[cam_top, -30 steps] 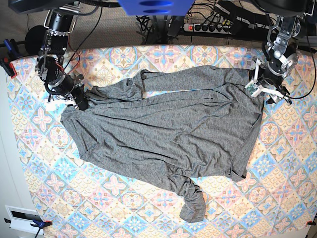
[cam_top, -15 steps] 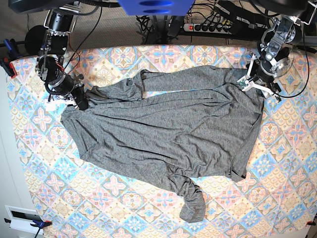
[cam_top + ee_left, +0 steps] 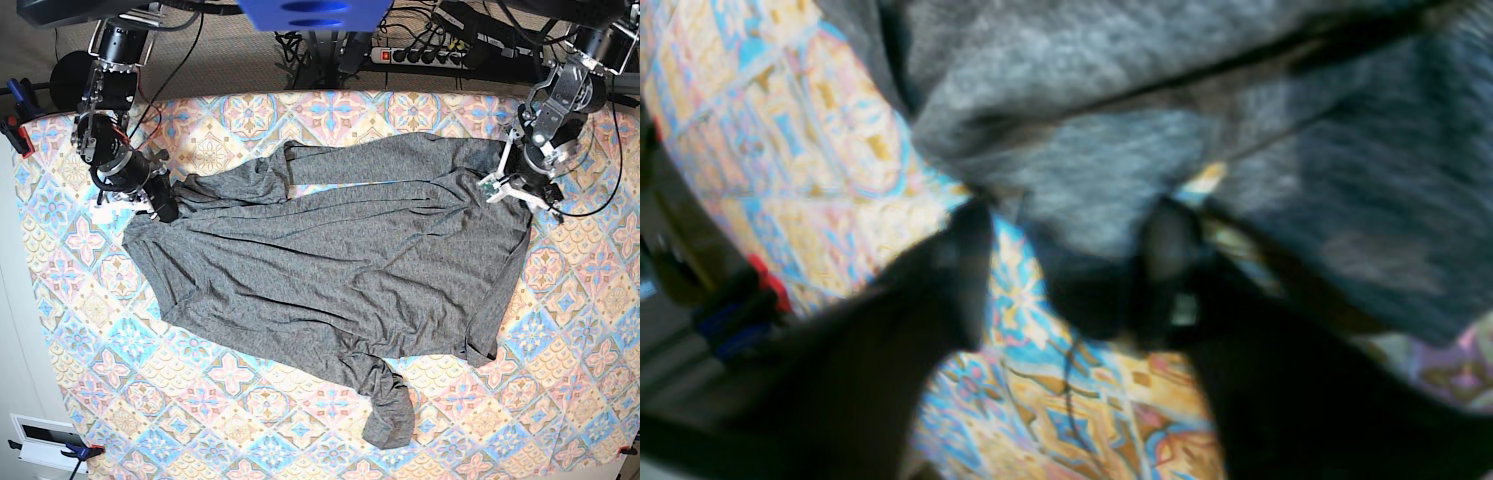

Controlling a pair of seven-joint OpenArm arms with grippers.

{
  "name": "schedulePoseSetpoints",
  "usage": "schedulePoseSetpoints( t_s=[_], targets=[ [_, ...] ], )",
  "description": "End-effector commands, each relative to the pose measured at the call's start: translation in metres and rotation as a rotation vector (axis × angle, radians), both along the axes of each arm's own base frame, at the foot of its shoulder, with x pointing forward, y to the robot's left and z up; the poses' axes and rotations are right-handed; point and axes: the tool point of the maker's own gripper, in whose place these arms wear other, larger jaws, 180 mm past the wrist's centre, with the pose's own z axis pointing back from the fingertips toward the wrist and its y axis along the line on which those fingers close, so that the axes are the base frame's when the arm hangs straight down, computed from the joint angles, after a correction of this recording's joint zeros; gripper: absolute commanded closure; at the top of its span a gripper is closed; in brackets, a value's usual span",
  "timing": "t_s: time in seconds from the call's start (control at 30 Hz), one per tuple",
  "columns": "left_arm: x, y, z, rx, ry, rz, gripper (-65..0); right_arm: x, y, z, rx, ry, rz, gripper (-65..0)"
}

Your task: Layout the t-shirt on the table in an organized manner, then fold the t-shirt properly

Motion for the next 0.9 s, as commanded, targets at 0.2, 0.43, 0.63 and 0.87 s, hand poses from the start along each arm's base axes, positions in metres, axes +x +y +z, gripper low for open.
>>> schedulePoseSetpoints(
  t_s=[0.2,0.43,0.63,0.87],
  targets=[
    [0.024,-0.005,0.008,-0.057,-0.083,0.026,0.0,0.008,0.015,0.021,-0.006,-0.051,0.063,0.0],
    [0.031,-0.02,0.076,-0.173,-0.305,0.016,0.0,-0.008,0.009,0.065,-0.11,-0.15,0.109,0.0],
    [0.029,-0.012,0.128,-0.194,-0.456,0.047,0.0,-0.008,-0.001,0.105,-0.23,-0.233,0.176,0.0],
    [0.033,0.02,0.174,-0.267,-0.594,0.167,0.0,-0.014,-0.023,0.134,-0.321,-0.279,0.169,0.0]
  ],
)
